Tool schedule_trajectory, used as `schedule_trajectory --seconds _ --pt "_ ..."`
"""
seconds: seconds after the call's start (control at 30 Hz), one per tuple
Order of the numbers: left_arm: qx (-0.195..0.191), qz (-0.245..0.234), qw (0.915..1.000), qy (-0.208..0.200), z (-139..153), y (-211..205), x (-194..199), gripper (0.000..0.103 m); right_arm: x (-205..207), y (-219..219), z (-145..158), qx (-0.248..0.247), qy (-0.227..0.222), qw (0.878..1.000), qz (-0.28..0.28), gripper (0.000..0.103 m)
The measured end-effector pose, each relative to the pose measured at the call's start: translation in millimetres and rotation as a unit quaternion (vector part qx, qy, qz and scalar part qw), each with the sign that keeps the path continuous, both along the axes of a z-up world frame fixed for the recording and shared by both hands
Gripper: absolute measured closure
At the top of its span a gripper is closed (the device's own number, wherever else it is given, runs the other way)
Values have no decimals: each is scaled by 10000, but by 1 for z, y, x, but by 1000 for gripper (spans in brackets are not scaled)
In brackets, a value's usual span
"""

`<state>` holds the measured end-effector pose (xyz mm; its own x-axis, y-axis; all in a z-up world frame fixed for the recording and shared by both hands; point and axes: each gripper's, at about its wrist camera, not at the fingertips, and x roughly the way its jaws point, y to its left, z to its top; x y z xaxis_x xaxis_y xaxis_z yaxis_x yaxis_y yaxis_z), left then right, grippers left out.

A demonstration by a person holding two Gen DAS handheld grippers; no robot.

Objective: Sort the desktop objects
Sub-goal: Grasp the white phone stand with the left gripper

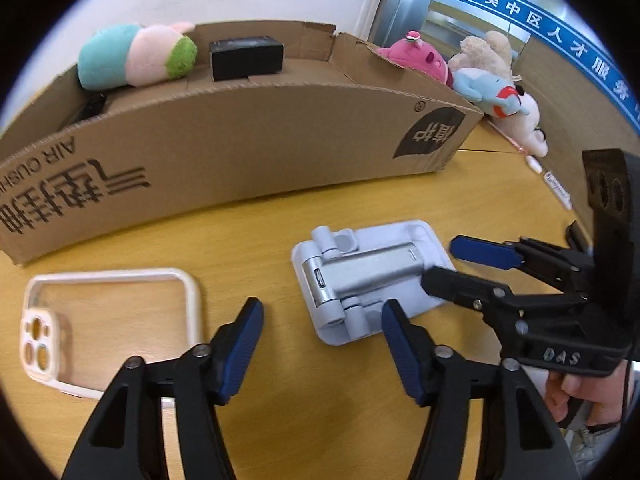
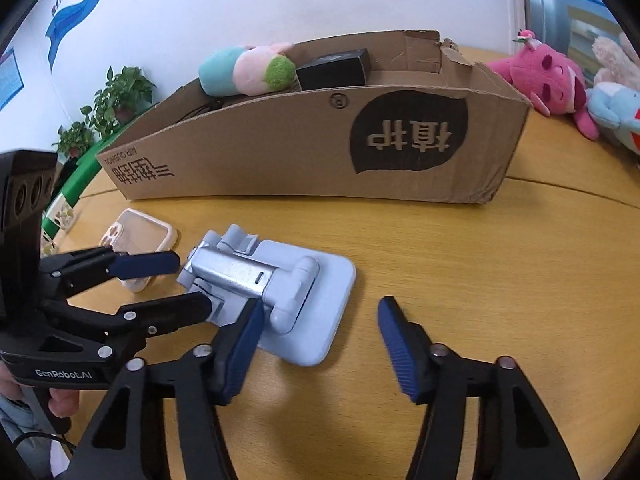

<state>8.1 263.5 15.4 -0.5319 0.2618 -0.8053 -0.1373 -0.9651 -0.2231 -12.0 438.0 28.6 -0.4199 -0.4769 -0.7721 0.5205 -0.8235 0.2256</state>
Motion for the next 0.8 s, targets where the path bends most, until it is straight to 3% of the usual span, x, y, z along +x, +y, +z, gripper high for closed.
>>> schedule_trajectory --seconds 0.13,0.2,0.37,0.47,0.57,0.67,0.8 --pt "-55 -109 9999 11 0 9 0 57 -4 9 0 -70 -40 10000 -25 53" --pt "256 -156 9995 -73 -1 7 -1 71 -2 7 0 -75 -45 10000 38 53" --pt "248 -103 9996 -52 -1 7 -1 71 3 -6 1 -12 52 9998 180 54" --pt "175 -59 9998 -37 1 8 2 72 -2 -1 1 -154 -58 9998 96 64" --pt "115 -31 9999 -7 3 10 5 73 3 -2 3 -94 17 9999 103 65" --pt "184 63 9997 174 15 4 13 74 10 -3 11 -76 215 9997 79 66" --pt "196 131 9976 657 51 -1 23 74 19 -1 43 -324 597 9977 19 68"
